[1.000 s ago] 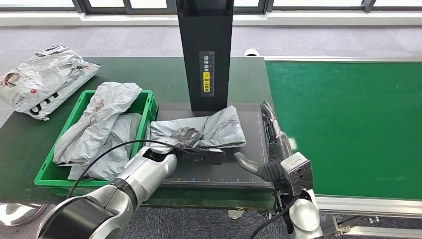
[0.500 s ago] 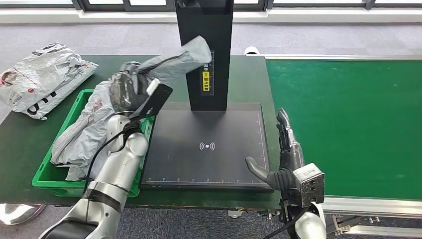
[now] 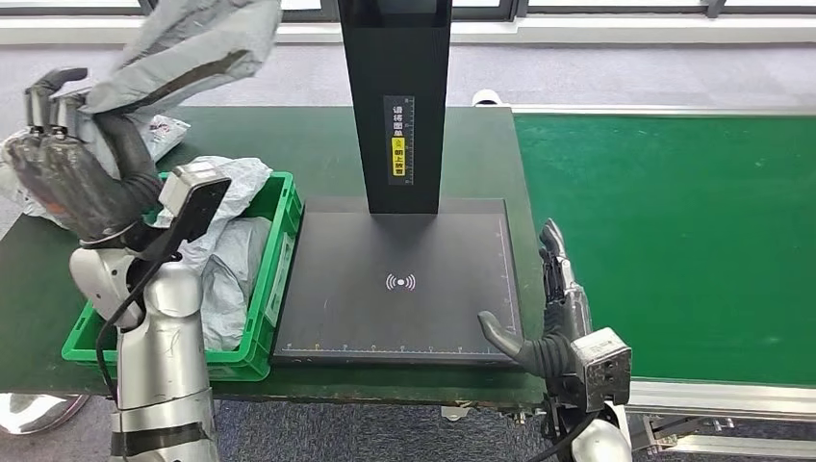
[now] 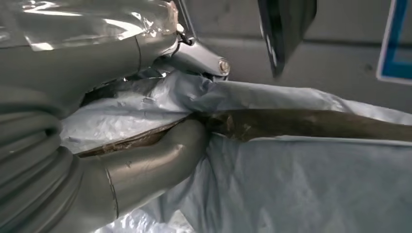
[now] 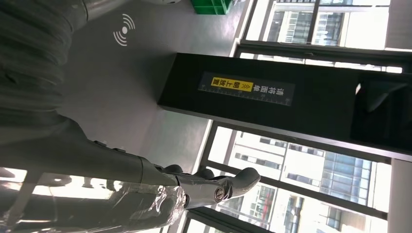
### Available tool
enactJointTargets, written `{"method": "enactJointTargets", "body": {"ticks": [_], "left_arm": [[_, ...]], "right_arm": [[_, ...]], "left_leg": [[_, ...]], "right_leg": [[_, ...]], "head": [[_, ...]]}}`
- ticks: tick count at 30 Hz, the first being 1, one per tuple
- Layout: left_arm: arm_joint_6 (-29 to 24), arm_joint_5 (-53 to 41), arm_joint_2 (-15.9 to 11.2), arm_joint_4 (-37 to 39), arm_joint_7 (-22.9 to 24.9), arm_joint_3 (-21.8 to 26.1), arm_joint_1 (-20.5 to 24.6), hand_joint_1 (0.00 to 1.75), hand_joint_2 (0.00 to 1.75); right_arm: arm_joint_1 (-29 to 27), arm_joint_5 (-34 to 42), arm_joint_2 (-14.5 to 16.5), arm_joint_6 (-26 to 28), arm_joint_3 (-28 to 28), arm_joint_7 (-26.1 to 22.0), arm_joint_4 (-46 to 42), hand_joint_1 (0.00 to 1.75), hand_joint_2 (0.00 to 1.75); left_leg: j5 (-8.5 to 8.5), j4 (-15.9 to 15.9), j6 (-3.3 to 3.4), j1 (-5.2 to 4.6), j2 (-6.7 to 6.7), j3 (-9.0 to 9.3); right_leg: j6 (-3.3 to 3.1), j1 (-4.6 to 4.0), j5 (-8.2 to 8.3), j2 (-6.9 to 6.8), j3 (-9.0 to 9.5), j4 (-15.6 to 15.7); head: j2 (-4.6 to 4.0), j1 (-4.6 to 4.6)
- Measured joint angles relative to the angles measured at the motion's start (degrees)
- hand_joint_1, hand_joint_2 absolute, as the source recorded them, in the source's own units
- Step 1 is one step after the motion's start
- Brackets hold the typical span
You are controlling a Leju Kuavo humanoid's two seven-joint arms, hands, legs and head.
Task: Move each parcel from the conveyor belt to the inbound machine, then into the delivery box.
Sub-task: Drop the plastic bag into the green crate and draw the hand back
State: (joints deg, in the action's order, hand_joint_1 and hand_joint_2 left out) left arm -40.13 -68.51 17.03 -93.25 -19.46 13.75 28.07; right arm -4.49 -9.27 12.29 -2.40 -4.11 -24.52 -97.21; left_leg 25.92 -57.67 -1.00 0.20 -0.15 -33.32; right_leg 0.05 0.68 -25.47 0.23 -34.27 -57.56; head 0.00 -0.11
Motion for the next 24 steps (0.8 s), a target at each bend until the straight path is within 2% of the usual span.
{"method": "enactJointTargets", "body": {"ticks": [6, 9, 11, 12, 13, 14, 16, 17, 18, 19, 21, 24], "left_arm": [[0.0, -5.6, 1.4, -5.4, 0.2, 4.5, -0.3, 1.75, 1.75], [0.0, -11.6, 1.1, -7.4, 3.0, 6.7, -0.1, 1.75, 1.75], [0.5, -16.5, -0.6, -7.7, 8.2, 7.5, 0.0, 1.75, 1.75], [1.5, -17.9, -2.8, -6.8, 13.0, 7.1, 0.0, 1.75, 1.75], [3.6, -18.6, -6.2, -5.3, 20.0, 6.2, 0.2, 1.75, 1.75], [6.7, -18.7, -10.6, -3.4, 28.6, 4.5, 0.7, 1.75, 1.75], [14.4, -18.7, -20.0, 1.3, 47.7, -1.9, 3.0, 1.75, 1.75], [18.7, -18.8, -23.1, 4.4, 54.2, -6.7, 4.9, 1.75, 1.75], [23.2, -18.8, -24.9, 7.9, 57.6, -12.1, 6.9, 1.75, 1.75], [27.9, -18.8, -25.6, 11.9, 58.2, -17.4, 8.8, 1.75, 1.75], [36.1, -18.8, -26.1, 20.4, 54.4, -26.1, 11.5, 1.75, 1.75], [41.3, -18.8, -25.4, 34.1, 49.0, -32.4, 14.3, 1.75, 1.75]], "right_arm": [[-0.4, 0.4, -0.4, 0.2, 0.0, 0.0, 0.1, 0.0, 1.75], [-0.5, 0.8, -0.7, 0.3, 0.0, 0.0, 0.3, 0.0, 1.75], [-0.7, 0.9, -0.9, 0.4, 0.0, 0.0, 0.4, 0.0, 1.75], [-0.7, 0.9, -1.0, 0.4, 0.0, 0.0, 0.4, 0.0, 1.75], [-0.7, 1.0, -1.0, 0.5, 0.0, 0.0, 0.5, 0.0, 1.75], [-0.7, 1.2, -1.1, 0.7, 0.0, 0.0, 0.5, 0.0, 1.75], [-0.7, 1.5, -1.3, 0.7, 0.0, 0.2, 0.5, 0.0, 1.75], [-0.6, 1.6, -1.4, 0.5, 0.0, 0.3, 0.5, 0.0, 1.75], [-0.4, 1.7, -1.5, 0.0, 0.0, 0.5, 0.5, 0.0, 1.75], [0.0, 1.6, -1.6, -0.7, 0.0, 0.7, 0.5, 0.0, 1.75], [1.2, 1.2, -1.6, -2.3, 0.0, 1.0, 0.6, 0.0, 1.75], [2.5, 0.6, -1.5, -4.0, 0.1, 1.1, 1.2, 0.0, 1.75]], "left_leg": [[0.0, 0.0, -0.01, 0.01, -0.01, -0.01], [0.0, 0.0, -0.01, 0.02, 0.0, -0.01], [-0.01, 0.0, -0.02, 0.01, 0.01, 0.01], [-0.02, 0.0, -0.04, 0.02, 0.03, 0.04], [-0.05, 0.0, -0.1, 0.05, 0.12, 0.05], [-0.09, 0.0, -0.19, 0.11, 0.28, 0.06], [-0.19, 0.0, -0.4, 0.29, 0.6, -0.12], [-0.28, 0.0, -0.4, 0.34, 0.45, -0.26], [-0.35, 0.0, -0.36, 0.37, 0.11, -0.36], [-0.43, 0.0, -0.28, 0.37, -0.28, -0.4], [-0.53, 0.0, -0.24, 0.35, -0.68, -0.39], [-0.56, 0.0, -0.25, 0.28, 0.15, -0.44]], "right_leg": [[0.0, -0.04, 0.0, -0.01, 0.0, 0.0], [-0.01, -0.05, 0.0, 0.0, -0.01, 0.0], [-0.01, -0.04, 0.0, 0.01, -0.02, 0.0], [-0.03, -0.04, 0.0, 0.02, -0.04, 0.0], [-0.1, -0.07, 0.03, 0.09, -0.11, 0.0], [-0.23, -0.11, 0.09, 0.22, -0.26, 0.0], [-0.46, -0.28, 0.26, 0.51, -0.65, 0.0], [-0.48, -0.34, 0.29, 0.37, -0.7, 0.0], [-0.43, -0.37, 0.26, 0.04, -0.63, 0.0], [-0.35, -0.37, 0.21, -0.35, -0.45, 0.0], [-0.32, -0.25, 0.24, -0.77, -0.24, 0.0], [-0.32, -0.19, 0.68, 0.08, -0.54, 0.0]], "head": [[0.0, 0.01], [0.0, 0.01], [0.0, 0.01], [0.0, 0.0], [0.0, 0.0], [0.0, 0.0], [0.0, -0.21], [0.0, -0.32], [0.0, -0.41], [0.0, -0.4], [0.0, -0.32], [0.0, -0.32]]}}
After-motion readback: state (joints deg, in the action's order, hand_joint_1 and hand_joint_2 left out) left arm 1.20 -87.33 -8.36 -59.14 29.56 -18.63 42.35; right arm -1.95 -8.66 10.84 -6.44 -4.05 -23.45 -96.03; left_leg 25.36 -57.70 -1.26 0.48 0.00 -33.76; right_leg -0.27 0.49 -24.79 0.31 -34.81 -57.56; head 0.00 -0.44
